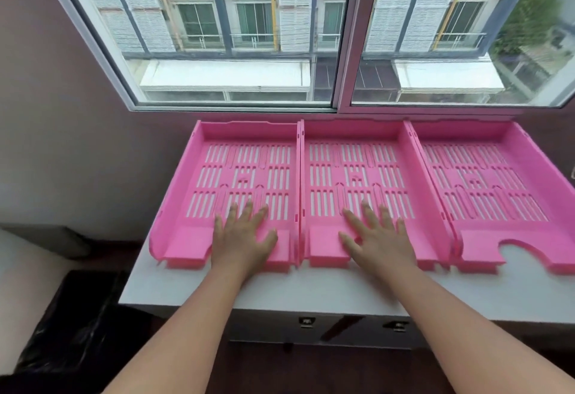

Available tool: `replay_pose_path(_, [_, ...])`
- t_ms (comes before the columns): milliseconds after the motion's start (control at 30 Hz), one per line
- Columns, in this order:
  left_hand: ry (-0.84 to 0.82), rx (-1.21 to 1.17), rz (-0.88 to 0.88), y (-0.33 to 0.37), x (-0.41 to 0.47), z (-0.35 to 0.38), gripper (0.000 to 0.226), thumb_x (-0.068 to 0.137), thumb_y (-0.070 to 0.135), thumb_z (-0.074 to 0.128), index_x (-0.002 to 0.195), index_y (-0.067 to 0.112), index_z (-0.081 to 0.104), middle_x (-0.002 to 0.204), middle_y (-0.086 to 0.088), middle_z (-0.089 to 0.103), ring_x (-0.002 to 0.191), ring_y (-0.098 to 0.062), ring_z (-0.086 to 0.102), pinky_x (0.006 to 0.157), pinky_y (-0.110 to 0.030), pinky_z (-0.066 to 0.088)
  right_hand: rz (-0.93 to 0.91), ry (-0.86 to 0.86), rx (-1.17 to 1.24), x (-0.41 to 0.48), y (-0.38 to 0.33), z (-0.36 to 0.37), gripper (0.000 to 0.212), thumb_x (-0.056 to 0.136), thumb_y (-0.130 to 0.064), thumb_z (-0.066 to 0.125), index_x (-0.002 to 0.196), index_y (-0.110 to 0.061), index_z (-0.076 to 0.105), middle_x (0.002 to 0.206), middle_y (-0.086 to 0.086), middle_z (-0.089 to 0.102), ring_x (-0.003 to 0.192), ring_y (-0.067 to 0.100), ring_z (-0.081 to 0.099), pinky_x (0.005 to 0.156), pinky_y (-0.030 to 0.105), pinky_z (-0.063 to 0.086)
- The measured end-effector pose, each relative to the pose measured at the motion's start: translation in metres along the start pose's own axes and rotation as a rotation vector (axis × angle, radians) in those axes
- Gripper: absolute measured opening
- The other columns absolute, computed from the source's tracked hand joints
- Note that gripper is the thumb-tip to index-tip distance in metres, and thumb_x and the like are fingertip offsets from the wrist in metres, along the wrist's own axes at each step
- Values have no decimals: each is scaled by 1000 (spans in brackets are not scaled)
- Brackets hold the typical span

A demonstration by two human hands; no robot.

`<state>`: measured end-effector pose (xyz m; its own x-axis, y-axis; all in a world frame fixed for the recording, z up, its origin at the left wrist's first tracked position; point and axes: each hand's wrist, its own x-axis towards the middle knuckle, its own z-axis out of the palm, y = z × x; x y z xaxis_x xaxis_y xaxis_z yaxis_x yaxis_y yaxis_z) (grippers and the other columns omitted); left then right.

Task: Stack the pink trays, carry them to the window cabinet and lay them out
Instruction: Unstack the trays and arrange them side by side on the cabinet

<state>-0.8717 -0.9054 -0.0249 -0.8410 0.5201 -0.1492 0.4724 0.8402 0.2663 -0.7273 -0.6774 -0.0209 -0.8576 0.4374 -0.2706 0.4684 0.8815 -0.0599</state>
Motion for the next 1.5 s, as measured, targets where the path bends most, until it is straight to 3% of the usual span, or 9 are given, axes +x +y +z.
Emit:
replay_pose_path(467, [-33,66,4,0,19,-1,66,92,65,24,155,44,15,167,5,7,154,-26,2,121,-56,2,-1,-13,30,1,-1,0,64,91,-70,2,149,-49,-16,162,-1,-19,149,31,-17,120,59,-1])
replay_pose_path(567, [-84,-24,-9,5,18,-9,68,95,64,20,156,35,17,167,1,6,154,-26,1,121,-56,0,-36,22,43,-3,-2,-10,73,88,-74,7,153,-44,-8,164,0,-15,151,30,-14,121,58,1])
replay_pose_path(667, [-25,-207,43,20,-1,-15,82,90,71,13,155,22,27,165,-1,22,153,-21,16,123,-52,10,-106,93,45,-16,-2,-15,88,81,-83,11,156,-39,1,166,-1,-4,153,25,-6,122,52,0])
replay_pose_path(833, [-83,-100,221,31,-28,-9,87,86,79,16,156,28,23,164,2,27,152,-19,17,124,-48,8,-167,-11,-65,-22,3,0,110,58,-91,-18,154,-40,-4,166,1,-4,153,29,-3,121,55,2])
replay_pose_path(967, [-93,-13,201,36,-28,-10,73,94,67,22,157,31,14,165,-6,21,153,-23,12,122,-44,2,-187,-6,-96,-20,3,7,91,65,-84,-14,146,-43,-18,162,-2,-14,152,31,-6,120,54,4])
replay_pose_path(1067, [-96,25,222,34,-24,-8,81,88,73,10,157,30,12,165,-8,20,154,-22,12,123,-44,4,-214,-33,-119,-19,2,6,95,64,-83,-19,148,-41,-17,162,-3,-15,151,32,-6,120,54,4])
replay_pose_path(1200, [-130,39,228,32,-19,-8,96,73,79,-4,155,30,5,166,-9,16,154,-22,9,124,-45,4,-201,-60,-120,-21,-1,2,85,81,-80,5,153,-39,-11,162,-4,-16,151,32,-9,122,55,4])
replay_pose_path(1333, [-167,13,257,34,-16,-15,98,77,81,8,158,26,6,166,-3,14,154,-19,10,123,-46,4,-210,-101,-71,-24,-3,-15,101,64,-84,7,154,-41,-5,166,-3,-7,152,31,-3,121,57,4])
replay_pose_path(1500, [19,-37,182,57,-25,-13,101,83,84,30,156,14,20,160,-6,36,146,-24,35,119,-51,28,-35,306,92,-33,27,-38,101,78,-76,49,157,-32,6,166,7,10,152,30,10,122,53,11])
